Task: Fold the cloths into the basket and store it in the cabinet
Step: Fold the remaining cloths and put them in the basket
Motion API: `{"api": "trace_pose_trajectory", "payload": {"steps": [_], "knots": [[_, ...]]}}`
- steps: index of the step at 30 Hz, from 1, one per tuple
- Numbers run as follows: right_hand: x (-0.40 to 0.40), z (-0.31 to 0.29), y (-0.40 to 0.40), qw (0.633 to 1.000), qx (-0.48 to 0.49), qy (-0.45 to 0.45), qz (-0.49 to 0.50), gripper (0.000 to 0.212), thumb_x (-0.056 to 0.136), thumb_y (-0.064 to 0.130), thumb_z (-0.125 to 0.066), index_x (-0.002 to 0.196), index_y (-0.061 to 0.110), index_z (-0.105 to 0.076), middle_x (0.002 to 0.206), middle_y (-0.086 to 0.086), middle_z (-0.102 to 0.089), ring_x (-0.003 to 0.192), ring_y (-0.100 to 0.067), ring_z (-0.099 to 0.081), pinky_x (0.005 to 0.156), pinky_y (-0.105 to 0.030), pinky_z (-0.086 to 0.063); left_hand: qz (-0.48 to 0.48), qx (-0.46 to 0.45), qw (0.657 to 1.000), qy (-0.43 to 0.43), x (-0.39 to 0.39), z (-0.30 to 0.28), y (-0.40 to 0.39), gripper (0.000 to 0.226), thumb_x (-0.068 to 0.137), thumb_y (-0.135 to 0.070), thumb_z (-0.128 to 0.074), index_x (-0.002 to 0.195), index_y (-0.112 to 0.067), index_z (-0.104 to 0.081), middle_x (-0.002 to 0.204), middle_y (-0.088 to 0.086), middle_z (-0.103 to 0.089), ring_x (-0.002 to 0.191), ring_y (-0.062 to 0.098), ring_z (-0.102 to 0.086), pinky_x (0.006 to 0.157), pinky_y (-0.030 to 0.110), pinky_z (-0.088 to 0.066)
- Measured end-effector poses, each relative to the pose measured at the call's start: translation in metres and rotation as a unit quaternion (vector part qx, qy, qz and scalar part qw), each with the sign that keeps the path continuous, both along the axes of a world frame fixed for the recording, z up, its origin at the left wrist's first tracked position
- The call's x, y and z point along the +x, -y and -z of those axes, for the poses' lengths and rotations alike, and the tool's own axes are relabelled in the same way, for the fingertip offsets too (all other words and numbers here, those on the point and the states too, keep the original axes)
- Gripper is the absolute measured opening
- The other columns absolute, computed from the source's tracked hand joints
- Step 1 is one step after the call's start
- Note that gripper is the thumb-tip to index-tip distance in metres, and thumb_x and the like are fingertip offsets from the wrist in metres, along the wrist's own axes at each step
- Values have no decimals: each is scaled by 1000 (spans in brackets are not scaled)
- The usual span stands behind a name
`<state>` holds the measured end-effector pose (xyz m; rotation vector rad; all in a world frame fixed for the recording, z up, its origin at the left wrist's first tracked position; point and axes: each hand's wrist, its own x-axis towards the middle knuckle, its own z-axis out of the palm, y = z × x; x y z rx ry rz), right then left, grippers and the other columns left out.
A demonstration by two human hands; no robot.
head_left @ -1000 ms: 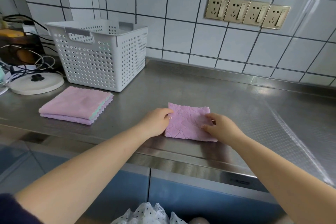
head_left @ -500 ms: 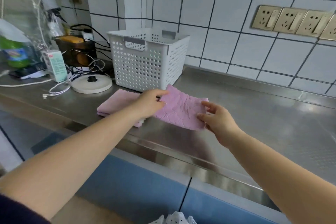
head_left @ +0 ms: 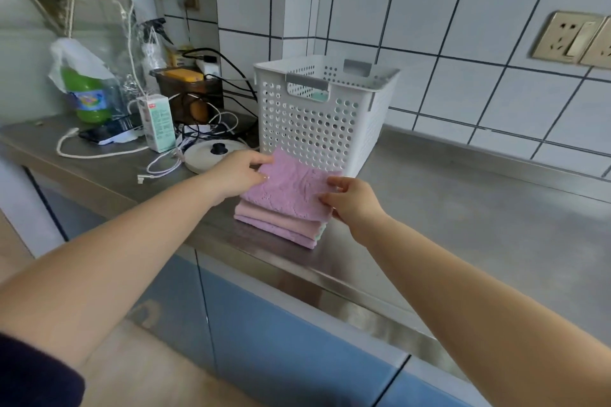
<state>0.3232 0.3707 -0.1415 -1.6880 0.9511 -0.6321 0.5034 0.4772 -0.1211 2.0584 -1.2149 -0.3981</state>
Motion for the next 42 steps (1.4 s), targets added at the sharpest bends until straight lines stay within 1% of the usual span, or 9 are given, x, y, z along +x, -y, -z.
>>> {"api": "trace_pose_trajectory", "payload": {"steps": [5,10,13,17,21,25,33,37,42], "knots": [[5,15,3,1000,-1,-22,15,52,82,7,-68,131,9,-53,107,-2,-53,87,-18,-57,96,-39,-50,16,12,1000,-24,9,14,1,49,90,-7,-57,136,-18,-49,134,2,-52,111,13,-53,94,20,-37],[6,21,0,998,-30,-59,-1,50,82,16,-70,129,10,-56,109,-5,-57,88,-18,-55,94,-33,-49,25,14,999,-34,13,22,1,39,91,-6,-54,128,-21,-57,104,0,-65,99,21,-62,91,29,-45],[1,16,3,989,-105,-104,17,47,83,24,-66,128,14,-57,127,-9,-52,105,-21,-57,91,-29,-46,51,14,997,53,13,24,2,40,90,-2,-49,127,-13,-58,122,7,-60,112,20,-54,96,30,-39],[14,5,6,957,-241,-158,-19,47,89,22,-49,135,18,-49,151,-7,-29,136,-25,-34,110,-34,-30,95,-15,978,184,-5,17,19,44,97,-9,-40,141,-9,-40,150,5,-34,140,17,-29,113,23,-17],[35,11,-9,898,-328,-277,-100,53,84,34,-37,137,29,-41,148,-5,-32,139,-23,-23,112,-52,-20,154,52,956,246,-14,26,37,45,101,-19,-35,145,-13,-33,154,3,-28,143,17,-22,117,29,-14],[33,26,-9,897,-292,-310,-119,51,94,38,-29,145,36,-24,157,2,-13,145,-18,-3,110,-61,-3,139,166,945,246,-3,38,37,56,101,-41,-25,150,-16,-14,159,0,-5,146,16,1,119,43,-9],[24,35,-10,910,-253,-313,-99,61,95,54,-28,149,32,-11,159,1,1,146,-18,4,116,-53,-2,93,165,976,112,1,44,30,66,97,-50,-32,151,-22,-6,158,-4,10,146,13,6,117,30,1],[13,25,-6,953,-213,-207,-64,67,92,50,-45,147,17,-24,156,-12,-15,144,-26,-15,117,-39,-15,85,146,983,74,1,34,26,65,98,-46,-35,151,-20,-10,159,0,0,146,15,-4,116,30,-7],[-15,5,-7,998,35,-53,0,46,93,42,-50,131,15,-46,137,-11,-47,123,-27,-48,105,-37,-37,-5,140,990,27,20,33,16,77,89,-63,-33,148,-13,-27,154,2,-28,139,21,-30,114,32,-24]]}}
